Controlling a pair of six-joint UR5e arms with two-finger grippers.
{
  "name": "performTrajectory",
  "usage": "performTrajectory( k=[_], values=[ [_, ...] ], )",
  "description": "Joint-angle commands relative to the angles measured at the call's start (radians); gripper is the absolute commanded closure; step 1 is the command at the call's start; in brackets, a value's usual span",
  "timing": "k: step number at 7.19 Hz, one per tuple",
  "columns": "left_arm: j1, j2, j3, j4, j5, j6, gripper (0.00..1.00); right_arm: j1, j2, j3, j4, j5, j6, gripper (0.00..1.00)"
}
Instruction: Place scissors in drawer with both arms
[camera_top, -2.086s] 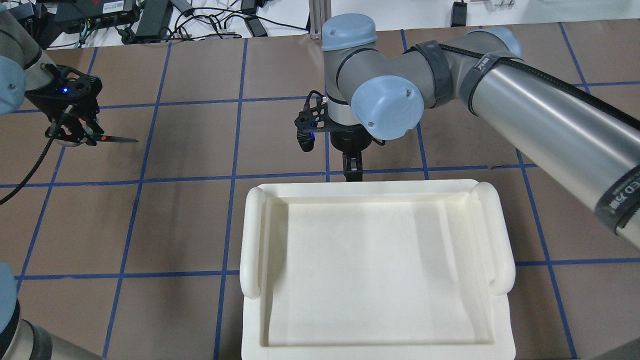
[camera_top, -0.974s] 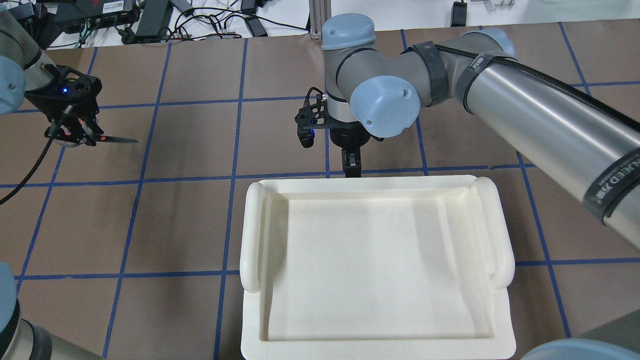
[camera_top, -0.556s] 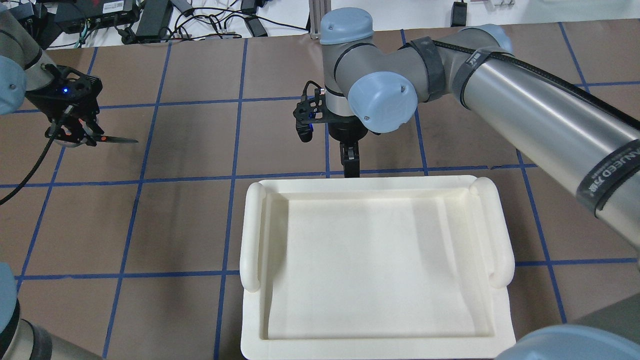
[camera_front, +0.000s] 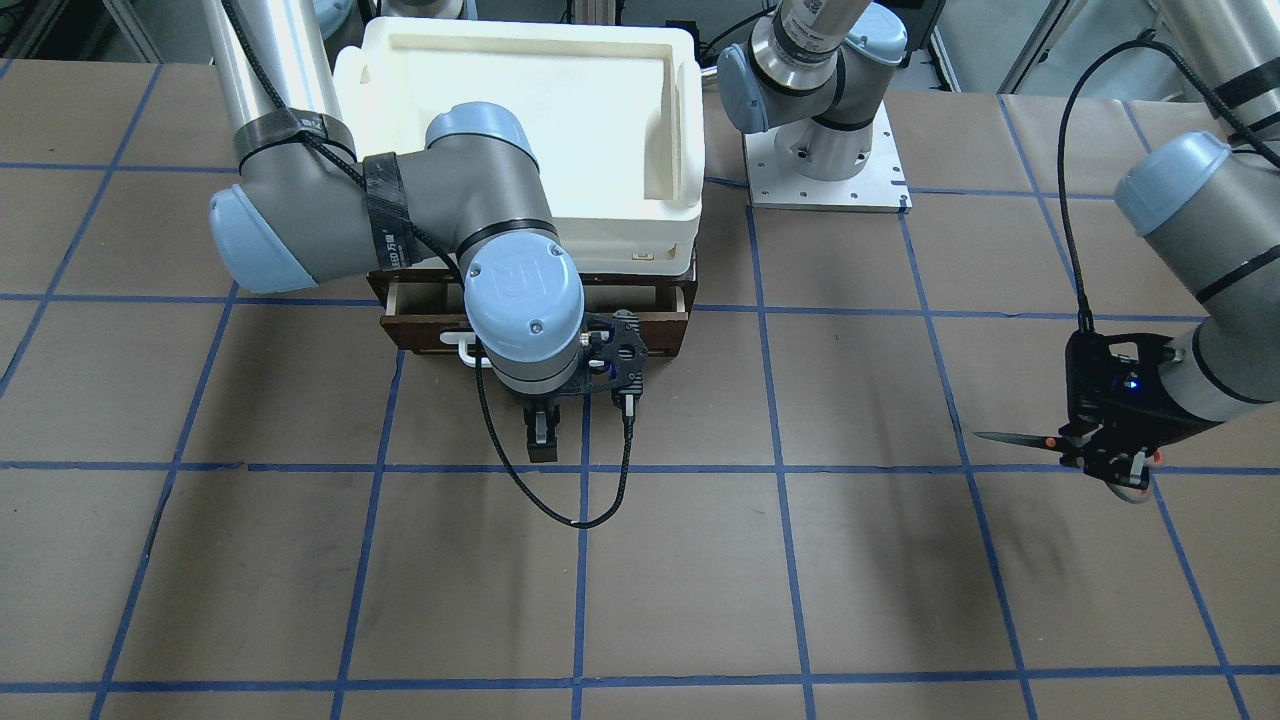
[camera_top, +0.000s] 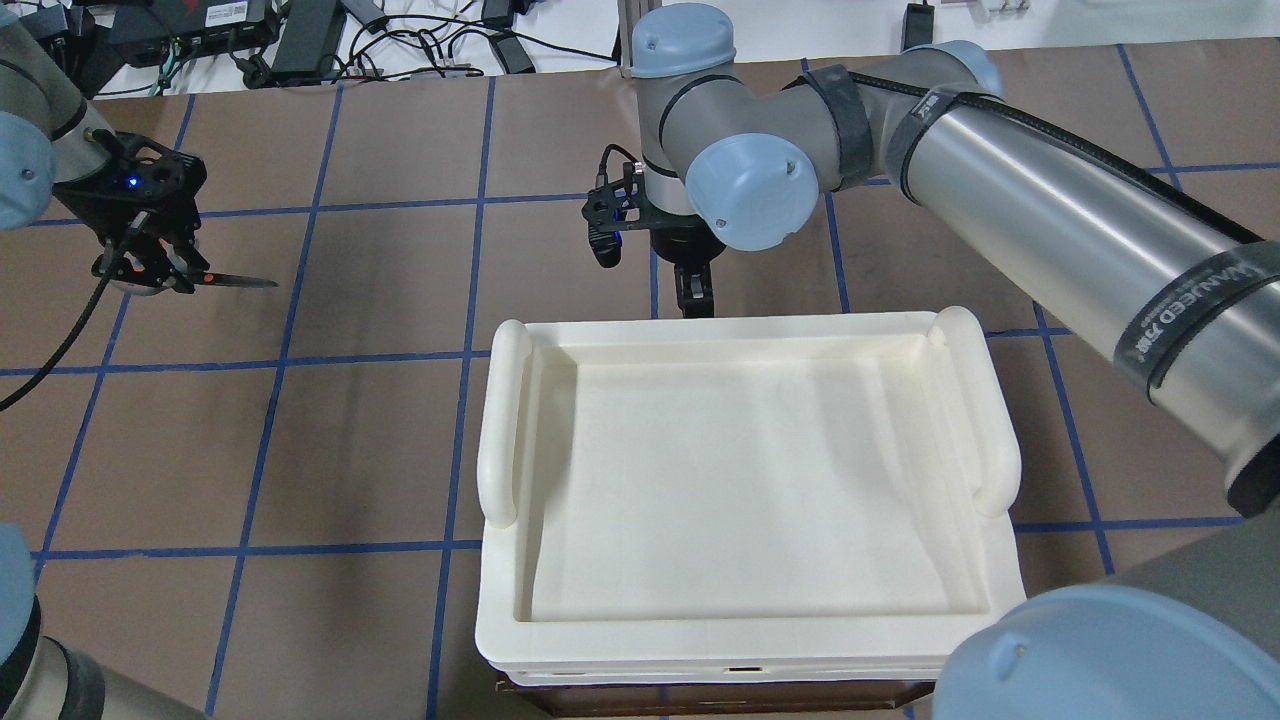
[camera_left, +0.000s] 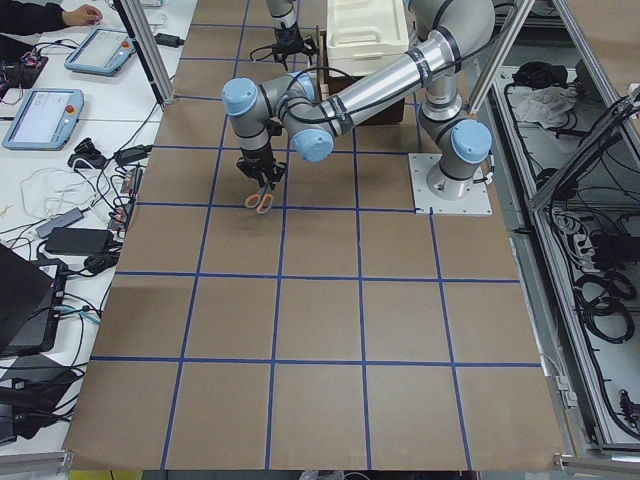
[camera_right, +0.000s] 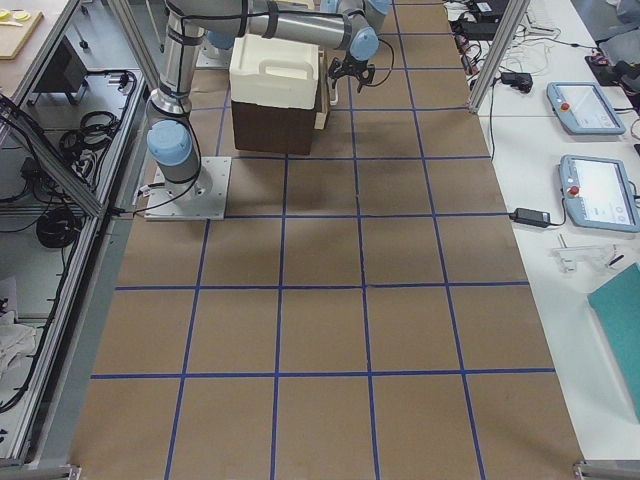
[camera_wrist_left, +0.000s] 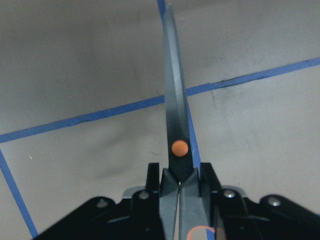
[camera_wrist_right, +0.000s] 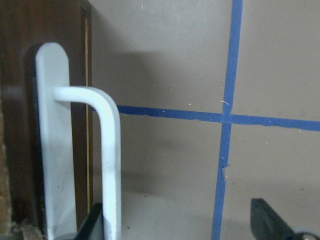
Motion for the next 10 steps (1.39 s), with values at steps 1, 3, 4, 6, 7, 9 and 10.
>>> performTrajectory(
  k=[1,3,4,6,7,9,10],
  values=[
    [-0.001,-0.001,-0.001,0.001,0.0,0.0,1.0,-0.001,0.02,-0.031,-0.004,-0.001,-0.006,0.0],
    [-0.001,0.002,-0.001,0.002,0.0,0.0,1.0,-0.011,0.028,-0.051,-0.02,-0.001,-0.015,0.0],
    [-0.001,-0.001,-0.001,0.0,0.0,0.0,1.0,-0.023,0.033,-0.051,-0.049,-0.001,-0.016,0.0],
    [-0.001,-0.001,-0.004,0.0,0.001,0.0,1.0,-0.034,0.049,-0.081,-0.059,0.001,-0.019,0.0],
    [-0.001,-0.001,-0.004,0.0,0.001,0.0,1.0,-0.035,0.066,-0.093,-0.06,-0.001,-0.019,0.0],
    [-0.002,-0.001,-0.005,0.0,0.001,0.0,1.0,-0.043,0.077,-0.097,-0.089,0.001,-0.03,0.0],
    [-0.002,-0.001,-0.005,0.001,0.001,-0.002,1.0,-0.043,0.085,-0.113,-0.091,0.002,-0.036,0.0]
  ],
)
